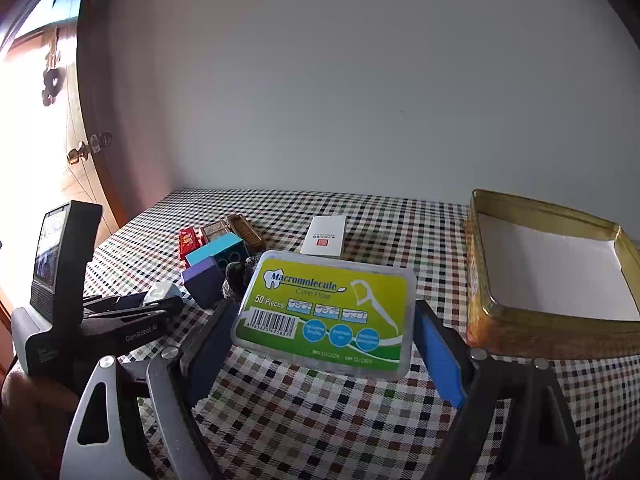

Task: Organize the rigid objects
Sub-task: 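Grasp the white charger with the left gripper while the right gripper lifts the floss box, then carry the charger and floss box over the gold tin with both grippers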

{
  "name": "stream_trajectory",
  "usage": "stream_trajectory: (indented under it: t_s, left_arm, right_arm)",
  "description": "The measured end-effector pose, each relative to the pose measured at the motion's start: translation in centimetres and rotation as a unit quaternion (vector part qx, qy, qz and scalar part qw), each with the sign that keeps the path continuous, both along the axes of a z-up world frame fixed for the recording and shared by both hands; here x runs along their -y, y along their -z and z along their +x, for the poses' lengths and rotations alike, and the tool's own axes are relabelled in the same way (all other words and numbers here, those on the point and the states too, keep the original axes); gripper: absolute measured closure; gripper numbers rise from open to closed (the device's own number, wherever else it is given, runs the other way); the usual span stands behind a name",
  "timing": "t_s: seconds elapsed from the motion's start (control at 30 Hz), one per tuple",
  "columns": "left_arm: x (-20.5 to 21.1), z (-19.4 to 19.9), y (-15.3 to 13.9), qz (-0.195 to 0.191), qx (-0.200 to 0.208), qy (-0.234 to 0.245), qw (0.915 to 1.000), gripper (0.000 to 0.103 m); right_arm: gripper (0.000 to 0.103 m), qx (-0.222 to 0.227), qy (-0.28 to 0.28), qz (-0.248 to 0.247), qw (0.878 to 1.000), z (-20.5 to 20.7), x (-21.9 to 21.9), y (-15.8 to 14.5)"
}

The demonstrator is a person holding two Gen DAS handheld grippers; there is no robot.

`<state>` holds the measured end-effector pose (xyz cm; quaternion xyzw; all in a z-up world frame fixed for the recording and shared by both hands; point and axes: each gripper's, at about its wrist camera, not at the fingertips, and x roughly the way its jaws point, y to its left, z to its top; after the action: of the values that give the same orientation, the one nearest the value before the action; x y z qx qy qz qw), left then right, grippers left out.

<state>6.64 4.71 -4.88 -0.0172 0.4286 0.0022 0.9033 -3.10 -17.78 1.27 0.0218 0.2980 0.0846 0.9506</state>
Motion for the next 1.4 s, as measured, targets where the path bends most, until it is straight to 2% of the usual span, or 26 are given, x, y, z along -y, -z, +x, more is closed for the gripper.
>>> stream_trajectory:
  t_s: [0.13, 0.4, 0.57, 0.8, 1.03, 1.4]
  left_arm:
    - [-1.6, -1.0, -0.6, -0.029, 0.013, -0.007, 0.9995, 0.066]
    - [-0.3, -4.2, -2.8, -0.01, 0.068, -0.021, 0.9974, 0.066]
    - [1.4, -6.0, -5.1, -0.01, 0.099, -0.007, 0.995, 0.066]
    - [6.5, -7.0, -7.5, -0.004, 0.128, 0.034, 0.9911, 0.066]
    - [11.6, -6.9, -8.1, -0.002, 0.135, 0.076, 0.988, 0.066]
    - [20.0, -7.3, -9.4, -0.005, 0.157, 0.142, 0.9773, 0.066]
  right_arm:
    - [0.016, 0.007, 0.01, 0.009, 1.0, 0.2, 0.3, -0.1]
    - [0.016, 0.052, 0.016, 0.012, 0.998, -0.7, 1.2, -1.2]
    - [0.016, 0.093, 0.025, 0.005, 0.995, -2.0, 2.8, -2.3]
    - [0.016, 0.106, 0.065, -0.027, 0.992, -2.5, 5.8, -2.5]
    - [0.016, 0.105, 0.121, -0.054, 0.986, -2.3, 9.5, -2.4]
    - [0.016, 0.108, 0.186, -0.098, 0.972, -2.6, 15.7, -2.2]
